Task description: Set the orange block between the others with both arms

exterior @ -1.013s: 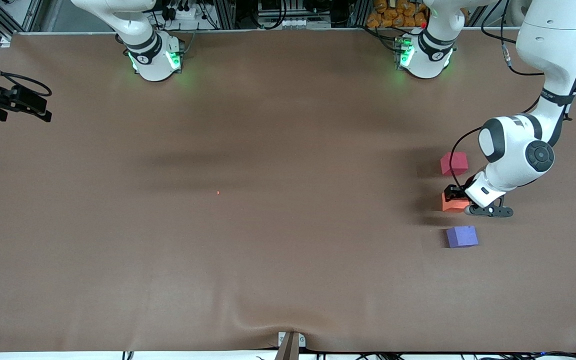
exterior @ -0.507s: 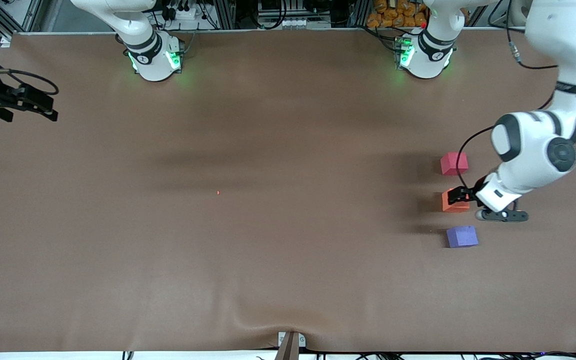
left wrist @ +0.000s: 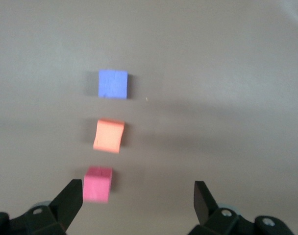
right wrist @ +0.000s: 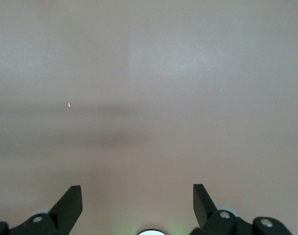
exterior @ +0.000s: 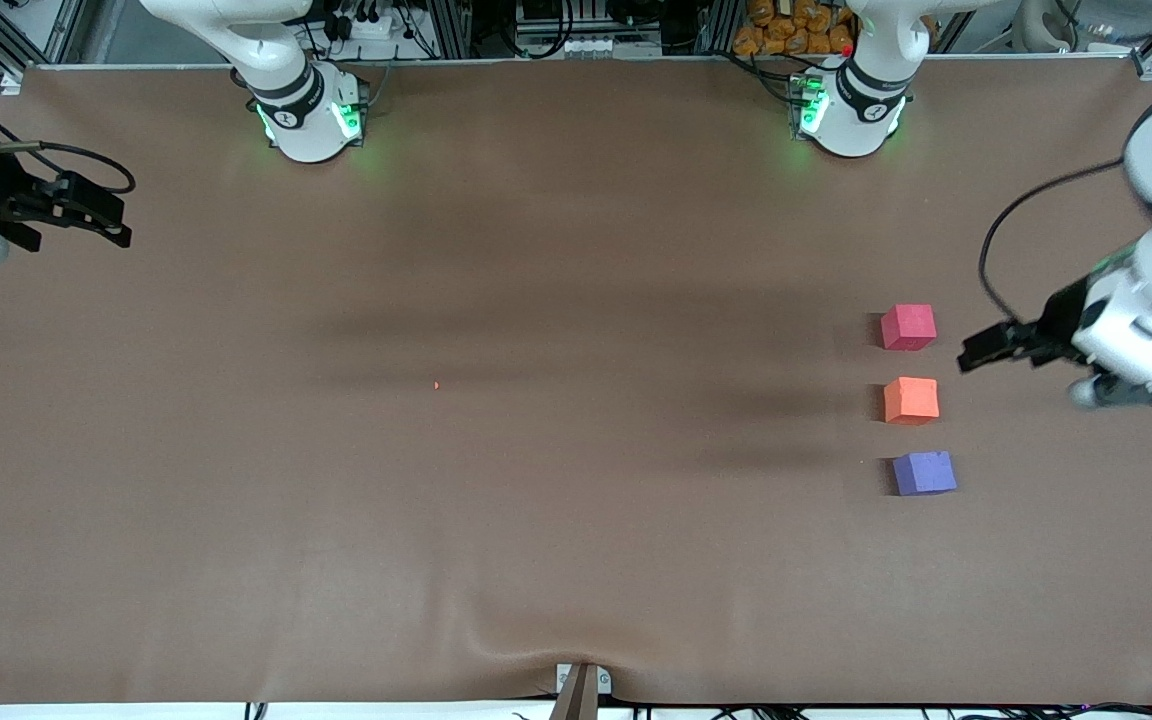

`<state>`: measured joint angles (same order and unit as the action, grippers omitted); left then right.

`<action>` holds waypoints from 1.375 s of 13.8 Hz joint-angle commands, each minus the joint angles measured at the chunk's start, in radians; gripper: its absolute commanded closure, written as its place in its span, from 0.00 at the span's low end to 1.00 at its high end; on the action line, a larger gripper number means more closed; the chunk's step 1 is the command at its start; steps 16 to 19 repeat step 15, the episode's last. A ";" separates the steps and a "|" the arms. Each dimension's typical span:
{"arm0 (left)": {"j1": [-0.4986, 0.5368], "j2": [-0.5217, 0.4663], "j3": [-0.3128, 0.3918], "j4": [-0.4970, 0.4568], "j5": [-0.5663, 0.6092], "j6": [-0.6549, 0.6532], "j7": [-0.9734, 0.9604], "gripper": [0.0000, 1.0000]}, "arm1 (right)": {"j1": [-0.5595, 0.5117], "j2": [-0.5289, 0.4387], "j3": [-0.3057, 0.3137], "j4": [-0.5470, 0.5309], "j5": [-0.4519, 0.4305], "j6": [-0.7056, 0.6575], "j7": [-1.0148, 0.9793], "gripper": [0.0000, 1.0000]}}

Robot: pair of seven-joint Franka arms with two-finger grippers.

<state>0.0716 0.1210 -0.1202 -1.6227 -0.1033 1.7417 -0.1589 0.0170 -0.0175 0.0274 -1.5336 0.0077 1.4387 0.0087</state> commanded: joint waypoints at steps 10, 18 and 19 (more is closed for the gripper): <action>-0.078 -0.215 0.040 0.024 0.057 -0.238 -0.010 0.00 | -0.003 0.008 -0.003 0.012 -0.003 -0.021 -0.007 0.00; -0.079 -0.216 0.039 0.033 0.114 -0.264 -0.010 0.00 | -0.006 0.008 -0.003 0.013 -0.003 -0.020 -0.007 0.00; -0.079 -0.216 0.039 0.033 0.114 -0.264 -0.010 0.00 | -0.006 0.008 -0.003 0.013 -0.003 -0.020 -0.007 0.00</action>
